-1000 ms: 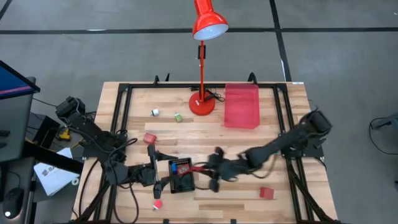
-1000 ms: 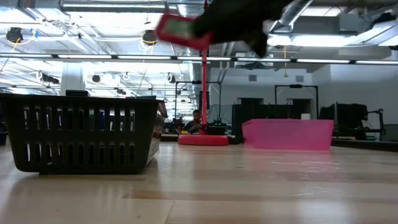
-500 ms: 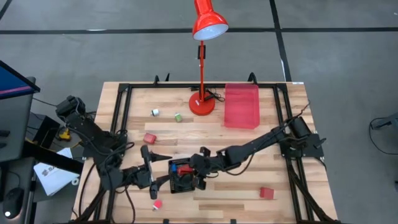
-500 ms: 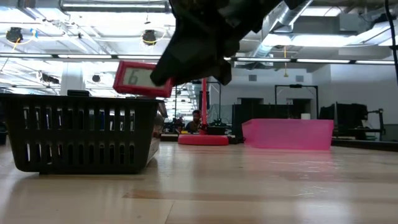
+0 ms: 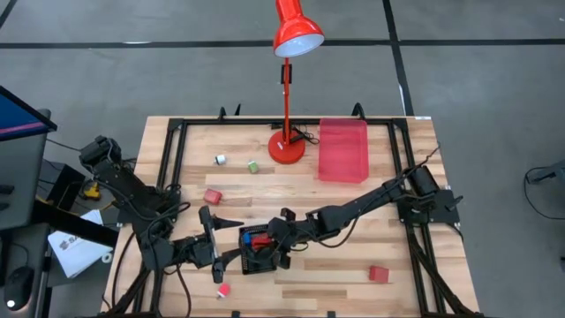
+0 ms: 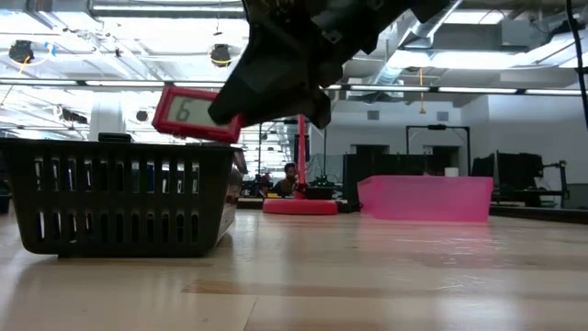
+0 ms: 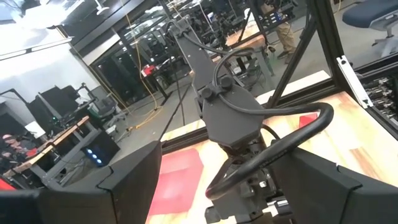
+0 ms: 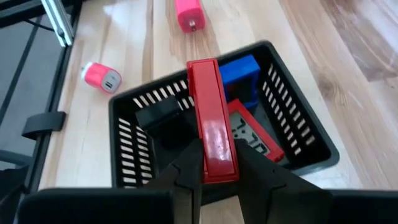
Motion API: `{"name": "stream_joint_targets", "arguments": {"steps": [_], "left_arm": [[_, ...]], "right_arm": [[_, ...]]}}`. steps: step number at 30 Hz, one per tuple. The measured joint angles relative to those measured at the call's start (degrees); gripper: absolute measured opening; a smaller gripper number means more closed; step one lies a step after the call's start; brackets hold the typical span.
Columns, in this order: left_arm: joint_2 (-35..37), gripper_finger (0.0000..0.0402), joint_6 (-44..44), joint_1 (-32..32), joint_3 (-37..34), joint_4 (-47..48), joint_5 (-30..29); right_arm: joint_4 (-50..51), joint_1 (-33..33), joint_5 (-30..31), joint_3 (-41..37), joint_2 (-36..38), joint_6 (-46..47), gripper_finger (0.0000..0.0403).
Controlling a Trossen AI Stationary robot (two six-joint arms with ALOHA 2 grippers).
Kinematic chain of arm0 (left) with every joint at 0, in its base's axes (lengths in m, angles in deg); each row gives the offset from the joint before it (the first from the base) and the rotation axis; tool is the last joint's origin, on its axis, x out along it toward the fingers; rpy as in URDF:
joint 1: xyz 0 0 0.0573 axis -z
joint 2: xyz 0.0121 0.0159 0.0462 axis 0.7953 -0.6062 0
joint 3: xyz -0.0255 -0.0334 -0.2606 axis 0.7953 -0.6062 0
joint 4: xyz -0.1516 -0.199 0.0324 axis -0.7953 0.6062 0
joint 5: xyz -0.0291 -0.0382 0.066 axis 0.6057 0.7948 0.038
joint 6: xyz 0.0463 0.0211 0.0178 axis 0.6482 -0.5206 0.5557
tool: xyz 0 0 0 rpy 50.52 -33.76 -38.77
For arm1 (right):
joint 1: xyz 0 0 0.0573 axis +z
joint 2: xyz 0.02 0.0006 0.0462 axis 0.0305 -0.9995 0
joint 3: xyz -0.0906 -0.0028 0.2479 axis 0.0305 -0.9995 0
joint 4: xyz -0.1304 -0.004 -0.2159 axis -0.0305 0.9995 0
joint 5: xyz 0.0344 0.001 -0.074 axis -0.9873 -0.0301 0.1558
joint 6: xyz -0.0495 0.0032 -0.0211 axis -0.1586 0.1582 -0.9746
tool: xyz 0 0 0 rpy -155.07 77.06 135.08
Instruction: Pick & Place Office items
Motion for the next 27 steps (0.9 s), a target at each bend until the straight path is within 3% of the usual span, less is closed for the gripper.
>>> {"name": "stream_joint_targets", "arguments": {"steps": [10,22,27], "left_arm": [[0.0,0.0296,-0.1,0.0,0.0,0.0,0.0],[0.0,0.0296,-0.2,0.3,0.0,0.1,0.0],[0.0,0.0296,-0.2,1.6,0.0,0.1,-0.1]], "right_arm": [[-0.2,0.2,0.0,0.0,0.0,-1.0,0.0077],[-1.2,-0.1,1.7,0.0,0.0,-0.9,0.0176],[-2.8,-0.3,1.8,0.0,0.6,-1.1,0.0194]]}}
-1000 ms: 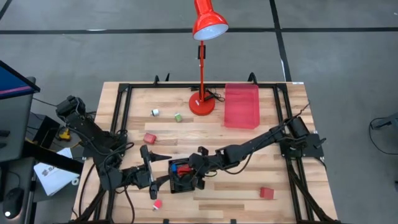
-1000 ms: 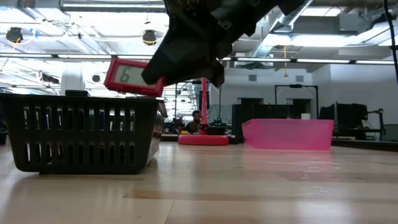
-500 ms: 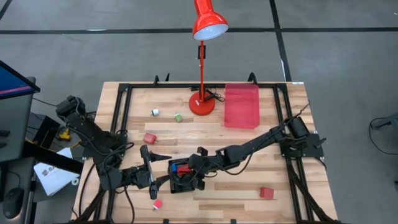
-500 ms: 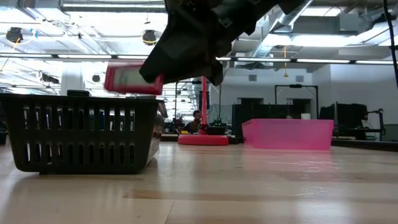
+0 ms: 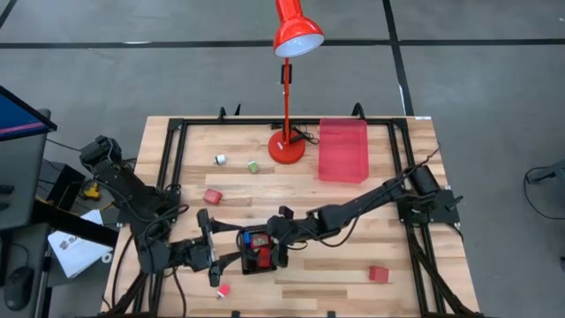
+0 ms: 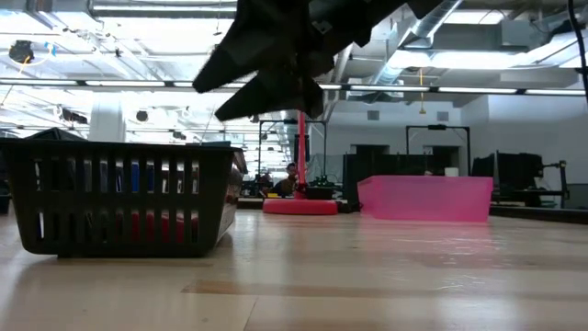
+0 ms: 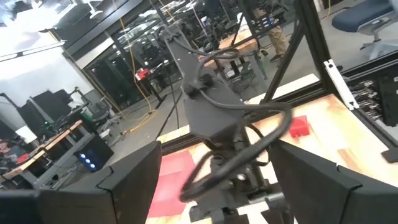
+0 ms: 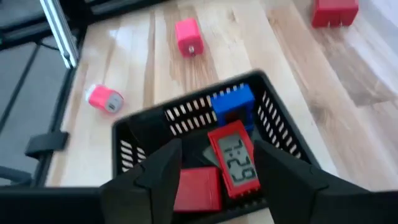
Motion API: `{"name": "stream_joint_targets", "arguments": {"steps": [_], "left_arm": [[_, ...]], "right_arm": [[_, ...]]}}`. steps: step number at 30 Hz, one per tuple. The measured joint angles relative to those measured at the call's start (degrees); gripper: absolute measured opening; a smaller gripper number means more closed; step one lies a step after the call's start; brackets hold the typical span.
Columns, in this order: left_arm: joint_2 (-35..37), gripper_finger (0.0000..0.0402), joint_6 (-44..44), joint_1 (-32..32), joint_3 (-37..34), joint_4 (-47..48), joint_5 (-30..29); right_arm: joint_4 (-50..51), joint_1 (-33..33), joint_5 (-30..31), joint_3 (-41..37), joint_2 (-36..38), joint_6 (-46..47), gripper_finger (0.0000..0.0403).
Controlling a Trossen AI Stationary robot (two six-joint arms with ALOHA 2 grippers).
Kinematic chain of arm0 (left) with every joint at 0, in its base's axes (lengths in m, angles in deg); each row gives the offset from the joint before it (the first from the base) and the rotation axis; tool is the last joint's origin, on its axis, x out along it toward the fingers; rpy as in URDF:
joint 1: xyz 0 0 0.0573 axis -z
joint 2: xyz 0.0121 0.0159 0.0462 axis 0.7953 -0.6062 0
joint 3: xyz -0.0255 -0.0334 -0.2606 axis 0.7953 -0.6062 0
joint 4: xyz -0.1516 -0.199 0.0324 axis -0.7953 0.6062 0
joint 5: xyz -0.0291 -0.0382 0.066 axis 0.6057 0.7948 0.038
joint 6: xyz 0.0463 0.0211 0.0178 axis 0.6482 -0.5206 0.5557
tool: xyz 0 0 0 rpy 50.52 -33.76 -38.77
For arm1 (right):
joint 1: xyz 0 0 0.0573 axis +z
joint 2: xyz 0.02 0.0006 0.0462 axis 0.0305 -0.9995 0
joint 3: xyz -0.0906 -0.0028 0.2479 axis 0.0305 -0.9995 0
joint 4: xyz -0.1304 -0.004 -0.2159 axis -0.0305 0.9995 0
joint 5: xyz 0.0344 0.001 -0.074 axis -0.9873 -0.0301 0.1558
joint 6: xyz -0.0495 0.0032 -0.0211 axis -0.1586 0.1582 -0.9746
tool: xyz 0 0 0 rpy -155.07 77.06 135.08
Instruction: Pick & Place Office items
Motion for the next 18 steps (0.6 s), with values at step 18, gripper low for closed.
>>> {"name": "stream_joint_targets", "arguments": {"steps": [18], "left_arm": [[0.0,0.0296,-0.4,1.3,0.0,0.7,-6.7]], "right_arm": [[14.6,1.4,5.6,0.0,3.2,2.5,0.0183]]}}
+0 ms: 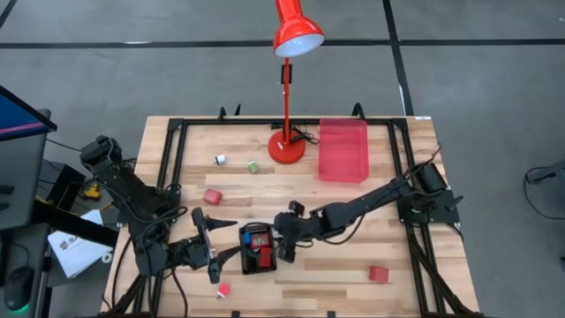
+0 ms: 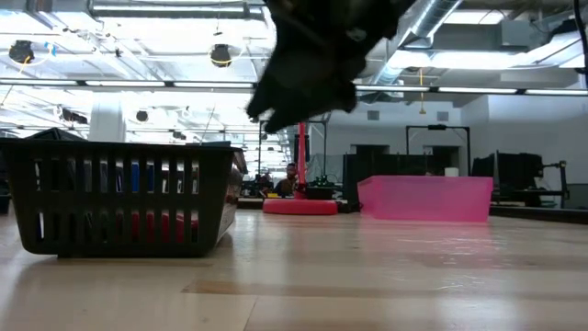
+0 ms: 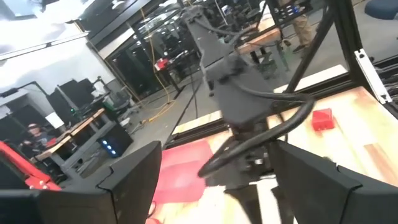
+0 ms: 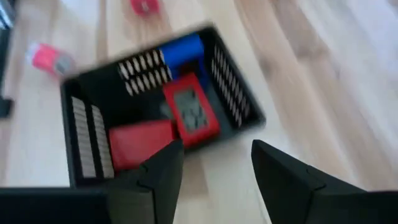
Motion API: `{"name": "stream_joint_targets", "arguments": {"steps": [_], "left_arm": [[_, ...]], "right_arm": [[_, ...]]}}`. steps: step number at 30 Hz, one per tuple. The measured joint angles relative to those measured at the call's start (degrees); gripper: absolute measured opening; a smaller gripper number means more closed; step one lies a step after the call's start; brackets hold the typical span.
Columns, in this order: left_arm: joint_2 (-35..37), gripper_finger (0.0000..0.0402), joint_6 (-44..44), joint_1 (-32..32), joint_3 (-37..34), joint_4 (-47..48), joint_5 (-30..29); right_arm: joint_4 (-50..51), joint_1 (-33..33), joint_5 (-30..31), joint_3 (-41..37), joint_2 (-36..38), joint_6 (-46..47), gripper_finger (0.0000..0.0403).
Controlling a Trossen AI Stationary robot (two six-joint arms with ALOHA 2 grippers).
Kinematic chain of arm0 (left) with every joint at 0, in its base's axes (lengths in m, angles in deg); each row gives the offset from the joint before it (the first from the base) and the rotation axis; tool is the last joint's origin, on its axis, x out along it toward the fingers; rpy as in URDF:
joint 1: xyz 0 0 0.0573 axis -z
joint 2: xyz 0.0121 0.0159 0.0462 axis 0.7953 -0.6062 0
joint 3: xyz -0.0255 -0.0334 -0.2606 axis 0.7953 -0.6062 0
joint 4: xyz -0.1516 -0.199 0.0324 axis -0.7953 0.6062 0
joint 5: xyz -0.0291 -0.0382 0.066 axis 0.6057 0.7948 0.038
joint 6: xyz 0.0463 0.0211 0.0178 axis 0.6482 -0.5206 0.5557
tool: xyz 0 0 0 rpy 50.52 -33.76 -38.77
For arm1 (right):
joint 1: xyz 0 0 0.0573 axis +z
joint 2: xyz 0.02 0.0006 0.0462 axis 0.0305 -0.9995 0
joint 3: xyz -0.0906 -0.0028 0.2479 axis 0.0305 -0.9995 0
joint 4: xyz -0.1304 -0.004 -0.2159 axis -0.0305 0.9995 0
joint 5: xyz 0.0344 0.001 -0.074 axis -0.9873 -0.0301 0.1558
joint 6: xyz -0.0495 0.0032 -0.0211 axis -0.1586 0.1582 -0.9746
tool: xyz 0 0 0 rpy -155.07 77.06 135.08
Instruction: Pick & Place Office items
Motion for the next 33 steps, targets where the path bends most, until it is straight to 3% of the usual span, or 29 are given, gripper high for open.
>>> {"name": "stream_joint_targets", "arguments": {"steps": [4,11,16,21,27,33], "left_arm": [[0.0,0.0296,-1.1,0.0,0.0,0.8,-0.4],[0.0,0.0296,-1.5,0.9,0.0,1.3,-2.7],[0.0,0.0296,-1.5,0.8,0.0,1.3,-2.7],[0.0,0.0296,-1.5,0.8,0.0,1.1,-2.6],[0.0,0.0296,-1.5,0.8,0.0,0.8,-1.8],[0.0,0.0296,-1.2,0.8,0.0,0.6,-0.8]], "right_arm": [[9.4,2.9,2.1,0.0,0.4,3.5,0.0183],[29.4,10.1,12.8,0.0,5.8,16.7,0.0183],[40.6,17.8,11.4,0.1,8.6,27.2,0.0183],[56.0,24.3,4.9,0.0,8.4,44.6,0.0183],[56.0,29.9,-1.3,0.0,8.1,54.5,0.0183],[55.4,33.4,1.3,0.0,8.1,60.8,0.0203]]}}
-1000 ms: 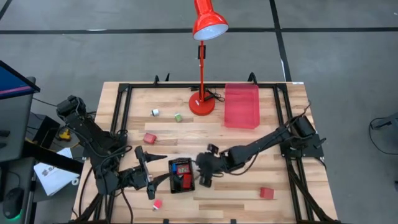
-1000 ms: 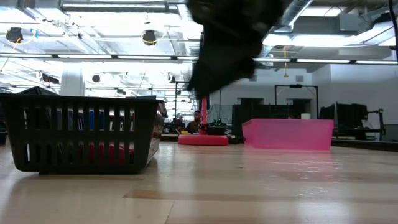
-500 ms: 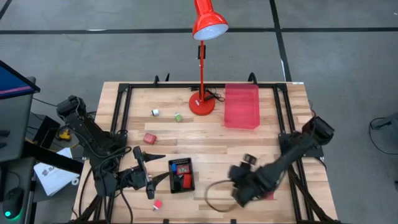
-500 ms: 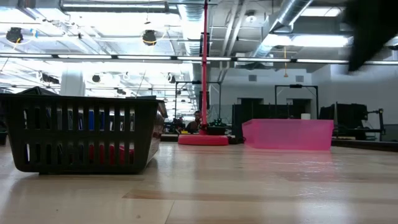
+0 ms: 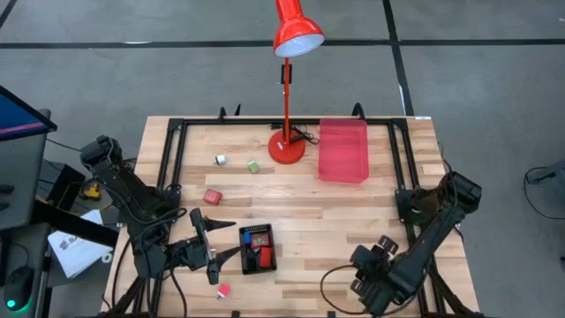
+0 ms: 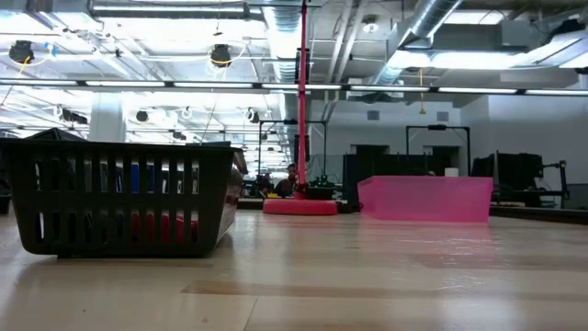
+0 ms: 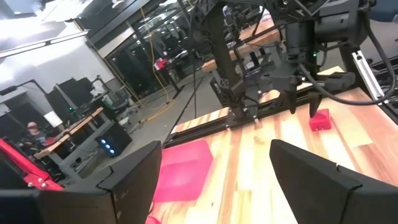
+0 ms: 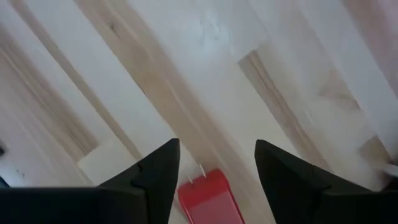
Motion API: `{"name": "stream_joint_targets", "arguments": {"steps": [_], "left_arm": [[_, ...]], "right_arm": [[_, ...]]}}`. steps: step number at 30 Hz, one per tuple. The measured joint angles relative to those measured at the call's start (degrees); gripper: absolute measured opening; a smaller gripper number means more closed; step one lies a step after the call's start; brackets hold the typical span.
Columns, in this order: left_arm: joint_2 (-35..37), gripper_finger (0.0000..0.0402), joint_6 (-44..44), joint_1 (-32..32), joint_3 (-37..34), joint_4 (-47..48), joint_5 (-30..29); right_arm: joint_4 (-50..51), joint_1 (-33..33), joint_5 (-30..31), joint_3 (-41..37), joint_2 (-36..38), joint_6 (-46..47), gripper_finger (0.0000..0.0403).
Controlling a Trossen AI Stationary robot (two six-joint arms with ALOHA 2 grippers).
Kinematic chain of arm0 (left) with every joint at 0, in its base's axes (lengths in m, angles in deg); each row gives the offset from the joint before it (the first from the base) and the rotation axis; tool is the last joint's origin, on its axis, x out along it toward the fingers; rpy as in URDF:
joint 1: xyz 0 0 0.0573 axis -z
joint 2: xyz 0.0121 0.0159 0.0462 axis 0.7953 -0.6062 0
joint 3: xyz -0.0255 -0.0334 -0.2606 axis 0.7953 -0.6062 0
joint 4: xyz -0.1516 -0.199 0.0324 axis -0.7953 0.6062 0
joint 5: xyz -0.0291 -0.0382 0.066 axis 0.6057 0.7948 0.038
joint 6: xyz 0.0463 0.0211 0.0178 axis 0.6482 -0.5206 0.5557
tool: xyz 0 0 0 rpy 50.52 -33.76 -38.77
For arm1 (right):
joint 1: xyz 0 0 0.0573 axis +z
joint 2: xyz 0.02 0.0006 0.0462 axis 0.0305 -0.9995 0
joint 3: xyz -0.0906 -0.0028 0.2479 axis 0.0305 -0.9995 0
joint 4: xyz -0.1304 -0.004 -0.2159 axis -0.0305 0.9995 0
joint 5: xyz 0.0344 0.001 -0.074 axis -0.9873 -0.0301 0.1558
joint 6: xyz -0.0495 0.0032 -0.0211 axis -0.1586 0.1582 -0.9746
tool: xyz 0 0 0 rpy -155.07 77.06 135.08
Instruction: Pick & Place Office items
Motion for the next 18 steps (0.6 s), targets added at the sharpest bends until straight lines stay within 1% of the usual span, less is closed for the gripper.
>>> {"name": "stream_joint_targets", "arguments": {"steps": [2,7,12,15,18], "left_arm": [[0.0,0.0296,-0.1,0.0,0.0,0.0,0.4],[0.0,0.0296,-2.9,0.0,0.0,1.8,7.3],[0.0,0.0296,-4.4,0.1,0.0,2.3,7.5],[0.0,0.0296,-5.0,0.5,0.0,2.2,8.1],[0.0,0.0296,-5.4,0.5,0.0,2.2,9.0]], "right_arm": [[0.3,1.1,0.3,0.0,0.0,2.5,0.0213],[2.1,5.8,-1.2,0.0,0.0,11.0,0.0234],[2.9,11.8,-1.3,0.0,0.0,20.3,0.0246],[3.8,14.9,-1.4,0.0,0.0,23.1,0.0250],[6.4,16.9,-3.3,0.0,0.0,24.5,0.0250]]}}
